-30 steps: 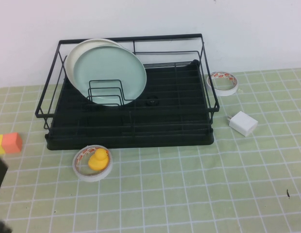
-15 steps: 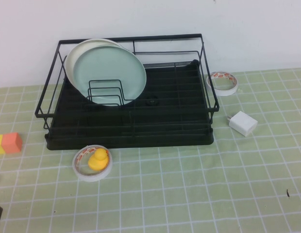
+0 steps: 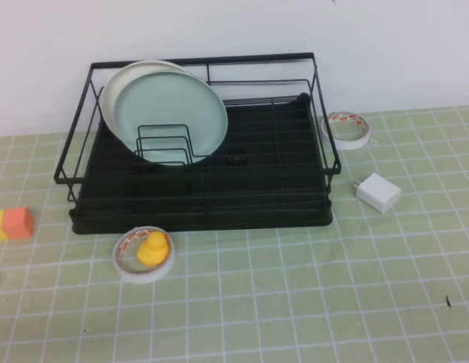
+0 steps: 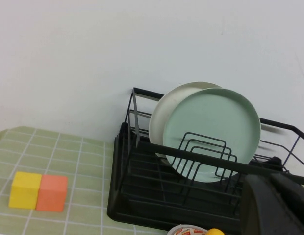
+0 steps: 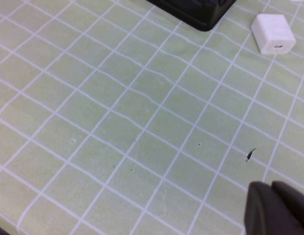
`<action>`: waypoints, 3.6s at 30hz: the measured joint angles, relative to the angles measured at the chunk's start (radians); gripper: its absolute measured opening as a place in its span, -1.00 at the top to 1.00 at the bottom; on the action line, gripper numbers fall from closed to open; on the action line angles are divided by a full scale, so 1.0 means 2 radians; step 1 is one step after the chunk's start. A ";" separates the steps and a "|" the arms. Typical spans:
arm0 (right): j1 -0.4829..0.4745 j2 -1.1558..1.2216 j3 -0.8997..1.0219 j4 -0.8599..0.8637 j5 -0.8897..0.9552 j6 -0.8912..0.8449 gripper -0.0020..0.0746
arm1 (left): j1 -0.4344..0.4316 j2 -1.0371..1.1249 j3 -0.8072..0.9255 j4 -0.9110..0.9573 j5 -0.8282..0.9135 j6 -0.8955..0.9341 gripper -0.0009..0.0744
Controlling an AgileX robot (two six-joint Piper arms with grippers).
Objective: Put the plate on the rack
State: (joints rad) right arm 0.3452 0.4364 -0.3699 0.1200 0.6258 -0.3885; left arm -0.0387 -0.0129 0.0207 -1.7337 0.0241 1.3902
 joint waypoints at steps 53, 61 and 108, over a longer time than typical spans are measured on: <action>0.000 0.000 0.000 0.008 0.000 0.010 0.95 | 0.002 0.000 -0.001 0.788 0.144 -0.707 0.98; 0.000 0.000 0.000 0.008 0.000 0.011 0.95 | 0.002 0.000 -0.001 0.781 0.144 -0.662 0.98; -0.199 -0.214 0.159 0.087 -0.069 -0.010 0.95 | 0.002 0.000 -0.001 0.830 0.144 -0.662 0.98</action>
State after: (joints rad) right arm -0.0527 0.0085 -0.0523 0.2944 0.4880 -0.4079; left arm -0.0350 -0.0129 0.0190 -0.0735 0.3129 0.0663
